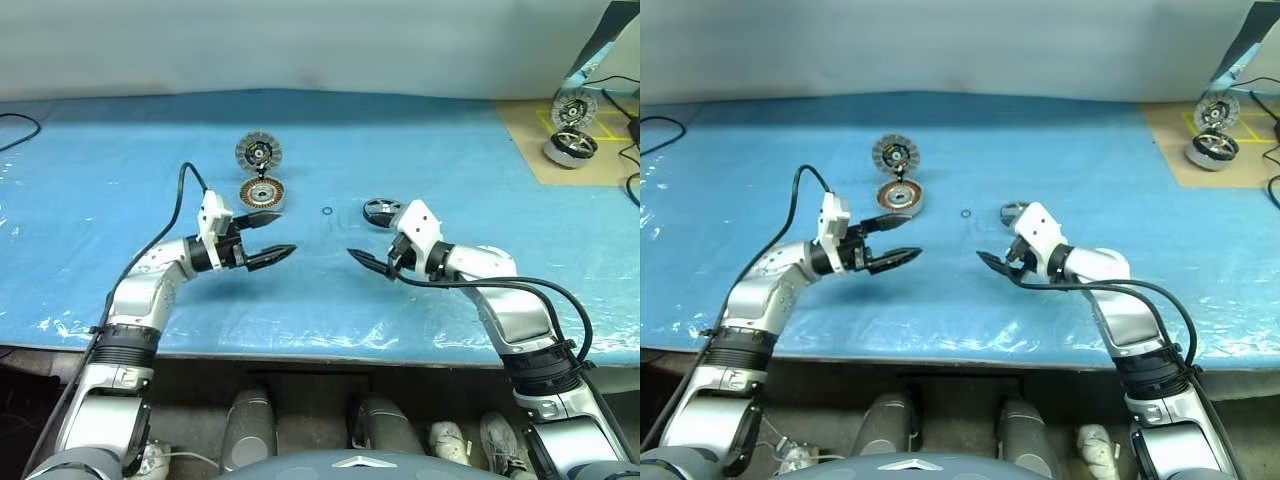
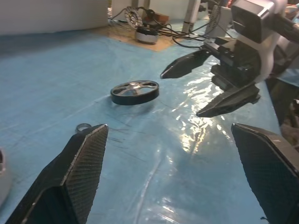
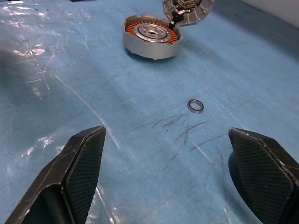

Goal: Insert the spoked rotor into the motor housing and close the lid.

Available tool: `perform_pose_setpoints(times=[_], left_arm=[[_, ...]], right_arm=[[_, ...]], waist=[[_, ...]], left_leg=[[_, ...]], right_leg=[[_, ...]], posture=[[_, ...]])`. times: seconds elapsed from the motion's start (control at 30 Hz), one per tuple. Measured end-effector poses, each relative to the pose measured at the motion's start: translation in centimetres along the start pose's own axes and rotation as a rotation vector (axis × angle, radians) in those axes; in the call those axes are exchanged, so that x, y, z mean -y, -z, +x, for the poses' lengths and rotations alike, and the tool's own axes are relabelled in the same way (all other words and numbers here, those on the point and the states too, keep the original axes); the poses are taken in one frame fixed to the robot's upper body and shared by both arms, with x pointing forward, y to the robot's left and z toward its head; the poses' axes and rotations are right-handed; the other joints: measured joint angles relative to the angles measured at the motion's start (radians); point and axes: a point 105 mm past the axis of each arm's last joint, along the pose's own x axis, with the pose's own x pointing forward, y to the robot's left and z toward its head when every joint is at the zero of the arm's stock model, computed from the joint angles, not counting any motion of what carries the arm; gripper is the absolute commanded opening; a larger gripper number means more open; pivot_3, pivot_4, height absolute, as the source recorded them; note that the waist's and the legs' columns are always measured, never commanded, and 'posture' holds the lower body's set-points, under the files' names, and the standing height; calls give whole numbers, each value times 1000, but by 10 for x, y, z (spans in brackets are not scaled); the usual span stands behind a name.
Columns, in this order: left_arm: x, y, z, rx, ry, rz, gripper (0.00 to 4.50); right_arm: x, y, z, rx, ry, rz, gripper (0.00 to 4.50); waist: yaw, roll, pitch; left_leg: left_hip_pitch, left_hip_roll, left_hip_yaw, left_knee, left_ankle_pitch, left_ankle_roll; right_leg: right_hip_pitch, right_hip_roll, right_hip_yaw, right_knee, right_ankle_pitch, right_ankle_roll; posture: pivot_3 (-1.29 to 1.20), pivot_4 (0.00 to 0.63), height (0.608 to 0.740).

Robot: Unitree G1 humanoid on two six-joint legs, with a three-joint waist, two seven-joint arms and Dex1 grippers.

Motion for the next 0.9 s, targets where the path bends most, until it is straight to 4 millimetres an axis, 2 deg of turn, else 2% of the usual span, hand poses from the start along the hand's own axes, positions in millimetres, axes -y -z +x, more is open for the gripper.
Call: perform_pose_setpoints(times=[0.03, 0.13, 0.43, 0.47, 0.5, 0.9], left_arm=[[-2, 0, 1, 6, -13, 6, 4497], [-6, -1, 4, 44, -52, 10, 3886], [-4, 0, 2, 57, -29, -21, 669], [-4, 0, 1, 55, -27, -26, 295], [-4, 1, 1, 54, -25, -28, 15], [-1, 11, -4, 8, -35, -41, 15]], right_arm=[[1, 0, 0, -1, 9, 1, 4322], [1, -1, 3, 11, 29, 12, 3547], [-7, 6, 3, -1, 11, 31, 203], [-7, 6, 3, -1, 10, 31, 0], [-7, 6, 3, 0, 9, 30, 0], [-4, 1, 6, 0, 15, 27, 0]], waist=[[0, 0, 0], [0, 0, 0], [0, 0, 0], [0, 0, 0], [0, 0, 0], [0, 0, 0]], left_leg=[[0, 0, 0, 0, 0, 0], [0, 0, 1, 0, 0, 0], [0, 1, 2, -1, 0, 0], [0, 1, 2, -1, 0, 0], [0, 1, 2, -1, 0, 0], [0, 1, 3, -1, 0, 0]], right_leg=[[0, 0, 0, 0, 0, 0], [-1, 0, 0, 0, 0, 0], [-1, 0, 0, 0, 0, 0], [-1, 0, 0, 0, 0, 0], [-1, 0, 0, 0, 0, -1], [-2, 0, 0, 0, 0, -1]], posture=[[0, 150, 740], [0, 150, 740], [0, 150, 740], [0, 150, 740], [0, 150, 740], [0, 150, 740]])
